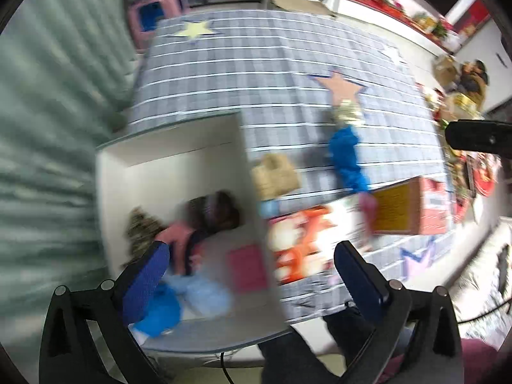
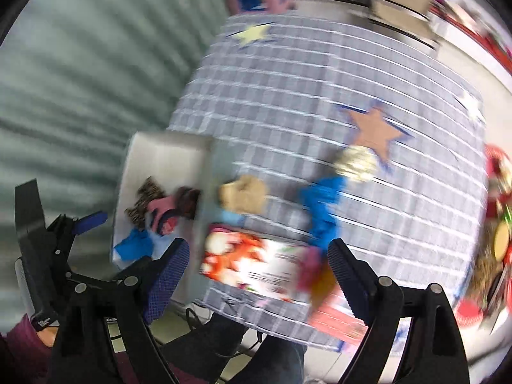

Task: Organize soft objects
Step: 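Move both tools back toward the blue fabric and polka-dot scrunchie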

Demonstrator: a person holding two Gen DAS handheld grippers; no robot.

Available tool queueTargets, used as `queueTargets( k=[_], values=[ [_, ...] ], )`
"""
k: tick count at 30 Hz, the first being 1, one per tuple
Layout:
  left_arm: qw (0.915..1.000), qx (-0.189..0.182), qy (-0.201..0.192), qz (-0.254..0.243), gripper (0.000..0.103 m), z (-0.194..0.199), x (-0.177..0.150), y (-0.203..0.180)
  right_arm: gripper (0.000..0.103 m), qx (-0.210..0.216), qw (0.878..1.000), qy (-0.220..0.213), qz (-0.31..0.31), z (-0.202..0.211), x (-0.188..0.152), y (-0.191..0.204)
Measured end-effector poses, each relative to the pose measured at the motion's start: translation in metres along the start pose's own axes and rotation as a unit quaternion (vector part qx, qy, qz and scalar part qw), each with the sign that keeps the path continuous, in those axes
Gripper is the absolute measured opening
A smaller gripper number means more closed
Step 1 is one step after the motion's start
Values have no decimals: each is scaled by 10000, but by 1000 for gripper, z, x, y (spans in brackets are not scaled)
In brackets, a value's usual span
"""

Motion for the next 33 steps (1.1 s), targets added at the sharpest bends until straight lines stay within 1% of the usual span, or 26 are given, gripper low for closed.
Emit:
queueTargets(
  k=[1,2,3,5,8,12,17,19,21,22,24,26,27,29,30,32,33],
  values=[
    [9998,-91,140,-87,103,-4,11,-11,90,-24,9999,-50,-161,6,-2,-15],
    [9995,-135,255,-160,103,-9,20,-19,101,-59,9992,-116,-367,12,-6,-36],
    [9989,-159,350,-258,103,-15,29,-29,103,-99,9986,-149,-505,16,-9,-49],
    [9977,-122,497,-447,103,-29,48,-46,103,-125,9963,-229,-816,22,-15,-77],
    [9947,-76,768,-682,103,-57,75,-72,103,91,9915,-233,-1277,21,-30,-116],
    [9892,-92,1259,-739,103,-106,101,-98,103,146,9863,-88,-1639,6,-51,-150],
    [9825,291,1661,-785,103,-165,120,-125,103,201,9791,245,-2009,-20,-80,-192],
    [9769,490,1919,-799,103,-188,122,-128,103,226,9766,352,-2111,-29,-88,-204],
    [9723,729,2071,-797,101,-202,122,-126,103,229,9745,471,-2182,-39,-95,-216],
    [9709,912,2071,-790,100,-207,124,-121,103,217,9741,521,-2191,-43,-96,-220],
    [9700,1278,1932,-737,100,-207,133,-108,103,169,9742,620,-2162,-51,-95,-228],
    [9706,1552,1770,-497,100,-204,146,-86,103,133,9752,697,-2096,-57,-91,-234],
    [9715,1554,1755,-344,100,-203,151,-75,103,114,9760,722,-2052,-61,-87,-237],
    [9758,1304,1753,-20,100,-201,159,-57,103,51,9785,775,-1911,-67,-74,-241],
    [9780,1178,1720,66,100,-199,162,-52,103,28,9800,803,-1822,-70,-66,-241],
    [9799,1161,1619,117,100,-194,164,-48,103,-38,9840,870,-1553,-79,-45,-240],
    [9808,1153,1567,140,100,-190,164,-47,103,-85,9870,900,-1332,-84,-28,-237]
  ],
)
Point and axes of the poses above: each gripper's, at about its wrist camera, not at the fingertips, and z roughly against the way its jaws point, y to its left, x to its top, the point moved 3 cm from there along -z, roughly the way its jaws point, and after that the axes turned 7 degrees about y, right-handed, at the moved point
